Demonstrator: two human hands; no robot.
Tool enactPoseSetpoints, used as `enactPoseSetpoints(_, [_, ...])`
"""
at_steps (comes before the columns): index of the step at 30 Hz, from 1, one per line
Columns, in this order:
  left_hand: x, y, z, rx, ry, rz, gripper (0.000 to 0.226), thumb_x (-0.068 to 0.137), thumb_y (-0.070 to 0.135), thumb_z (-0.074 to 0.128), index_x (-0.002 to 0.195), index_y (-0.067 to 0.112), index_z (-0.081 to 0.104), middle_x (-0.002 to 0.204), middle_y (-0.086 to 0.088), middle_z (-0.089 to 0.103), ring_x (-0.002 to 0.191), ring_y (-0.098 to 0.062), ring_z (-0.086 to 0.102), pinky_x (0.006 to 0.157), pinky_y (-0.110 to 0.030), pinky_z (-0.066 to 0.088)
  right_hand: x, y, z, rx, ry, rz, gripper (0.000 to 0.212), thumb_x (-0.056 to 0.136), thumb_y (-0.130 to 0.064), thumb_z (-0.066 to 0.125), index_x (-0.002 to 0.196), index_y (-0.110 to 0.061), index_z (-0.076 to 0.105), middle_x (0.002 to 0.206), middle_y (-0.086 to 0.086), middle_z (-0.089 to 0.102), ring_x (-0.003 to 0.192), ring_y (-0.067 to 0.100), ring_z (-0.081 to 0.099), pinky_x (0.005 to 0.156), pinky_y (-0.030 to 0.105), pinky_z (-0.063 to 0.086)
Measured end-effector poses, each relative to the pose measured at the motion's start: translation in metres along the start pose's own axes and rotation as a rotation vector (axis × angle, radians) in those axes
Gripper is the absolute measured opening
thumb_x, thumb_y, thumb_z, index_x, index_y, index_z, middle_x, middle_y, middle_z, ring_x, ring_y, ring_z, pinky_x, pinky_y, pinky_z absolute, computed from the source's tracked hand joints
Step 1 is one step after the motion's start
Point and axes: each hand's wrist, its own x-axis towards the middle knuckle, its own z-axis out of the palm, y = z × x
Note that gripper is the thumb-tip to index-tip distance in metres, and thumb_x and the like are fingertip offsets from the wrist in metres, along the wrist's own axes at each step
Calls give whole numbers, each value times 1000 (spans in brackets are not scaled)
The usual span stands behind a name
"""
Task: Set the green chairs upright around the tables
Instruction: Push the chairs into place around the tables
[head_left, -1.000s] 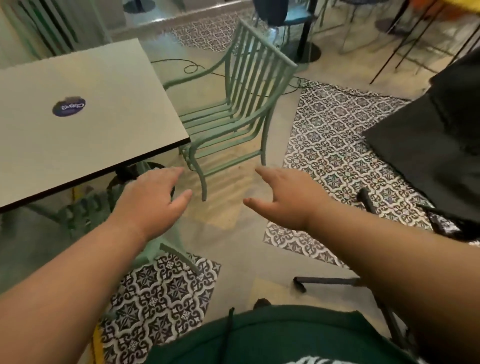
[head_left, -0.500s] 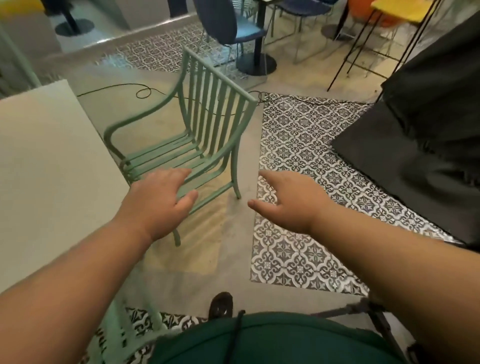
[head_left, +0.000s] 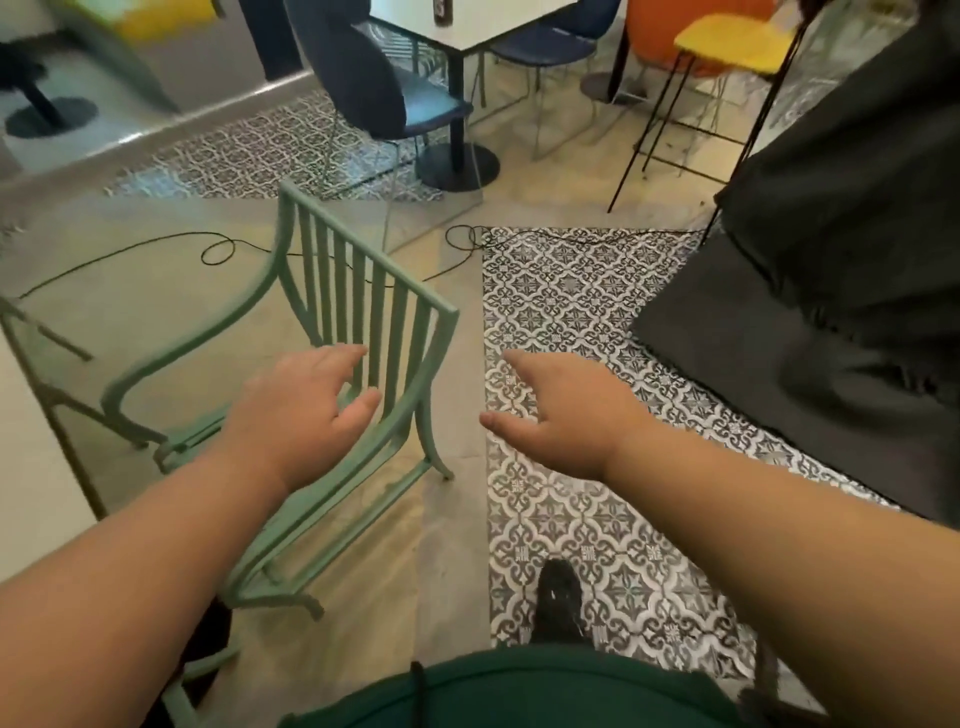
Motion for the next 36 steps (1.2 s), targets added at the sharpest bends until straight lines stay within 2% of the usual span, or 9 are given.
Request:
enactPoseSetpoints(4, [77,24,6,17,34,-18,57,100,46,48,152,22,44,150,-1,53,137,-24,48,110,-48,40,68,48,-26,-5,-28,-47,86,90,-72,48,157,-18,38,148,3,56,135,25,52,110,42,44])
enactPoseSetpoints(11, [190,54,-1,1,46,-84,59,100,47,46,153,20,42,151,-2,52,140,-22,46,112,-46,39,184,122,-77,-61,-77,-97,89,89,-74,43,157,-18,37,141,3,62,131,25,55,107,42,46])
enactPoseSetpoints(15, [240,41,-9,15,44,-100,64,98,54,37,153,21,43,151,-1,51,142,-21,43,114,-46,38,243,132,-86,-75,-81,-138,85,88,-75,43,153,-20,42,136,3,64,125,26,59,103,43,49])
enactPoseSetpoints(17, [271,28,-14,34,49,-102,63,99,53,39,153,21,43,152,-2,51,142,-21,43,115,-45,37,275,135,-89,-91,-57,-164,81,89,-74,44,150,-20,45,134,3,65,123,26,60,102,45,50])
enactPoseSetpoints(20, [303,14,-18,50,72,-148,60,99,49,47,152,20,45,150,-3,53,139,-23,45,112,-44,38,312,137,-92,-78,-51,-190,82,90,-74,44,153,-20,42,143,2,60,131,24,55,108,44,46])
enactPoseSetpoints(25, [338,16,-17,82,-5,-209,69,95,60,32,153,24,43,152,0,51,140,-21,45,114,-42,37,368,152,-100,-62,-84,-261,85,91,-73,46,157,-20,36,151,0,53,138,21,49,114,39,40])
enactPoseSetpoints(28, [365,16,-12,56,16,-300,76,89,64,26,151,23,45,149,0,54,137,-22,48,113,-44,41,413,162,-104,-75,-109,-340,87,89,-76,42,157,-21,37,148,0,57,134,21,52,112,41,43])
enactPoseSetpoints(36, [394,42,8,-50,78,-704,72,88,61,32,149,26,46,146,0,57,134,-25,50,105,-48,45,517,179,-124,-167,-246,-682,84,91,-75,43,157,-24,34,137,0,62,127,21,55,106,44,46])
